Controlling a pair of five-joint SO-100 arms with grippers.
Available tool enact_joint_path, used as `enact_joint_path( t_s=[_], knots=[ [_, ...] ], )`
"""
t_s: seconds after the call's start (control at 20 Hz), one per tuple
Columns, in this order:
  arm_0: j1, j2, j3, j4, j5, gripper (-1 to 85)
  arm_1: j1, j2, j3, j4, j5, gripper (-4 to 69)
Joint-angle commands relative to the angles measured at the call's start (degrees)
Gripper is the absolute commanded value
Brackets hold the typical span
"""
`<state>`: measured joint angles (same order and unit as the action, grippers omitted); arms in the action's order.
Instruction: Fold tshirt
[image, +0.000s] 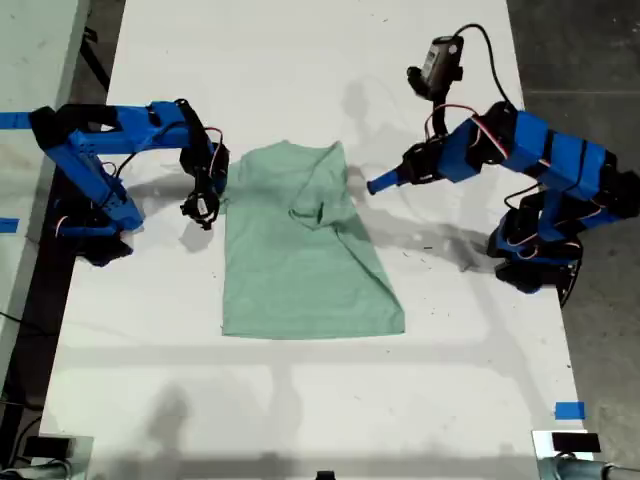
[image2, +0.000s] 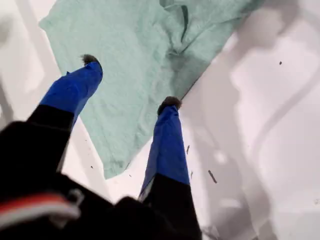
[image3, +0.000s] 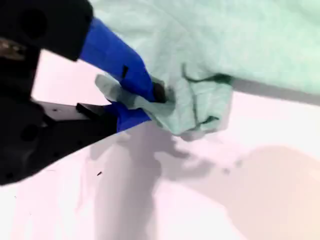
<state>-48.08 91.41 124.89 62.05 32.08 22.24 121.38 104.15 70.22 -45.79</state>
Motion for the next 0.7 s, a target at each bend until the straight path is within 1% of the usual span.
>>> enact_joint_path(
  t_s=[0.0, 0.1, 0.15, 0.3, 0.5, 0.65],
  knots=[
    [-3.69, 14.94, 1.67, 3.16, -0.35, 0.0, 0.97, 2.99, -0.09, -2.46, 0.44, 27.1],
    [-4.31, 21.71, 1.49, 5.01, -0.18, 0.0, 0.97, 2.99, 0.53, -2.72, 0.53, 27.0],
    [-3.96, 23.73, 0.97, 4.92, 0.00, 0.0, 0.97, 2.99, 0.79, -2.81, 0.53, 26.9],
    [1.41, 23.99, -4.83, 2.90, -0.79, 0.0, 0.88, 2.90, 1.49, -3.34, 0.88, 26.9],
    [8.96, 13.80, -18.54, -1.93, -0.88, 0.0, 0.62, 2.90, 1.85, -3.34, 1.41, 26.9],
    [13.54, -0.44, -31.38, -2.81, -0.53, 0.0, 0.44, 2.90, 2.37, -3.43, 2.02, 26.9]
  ],
)
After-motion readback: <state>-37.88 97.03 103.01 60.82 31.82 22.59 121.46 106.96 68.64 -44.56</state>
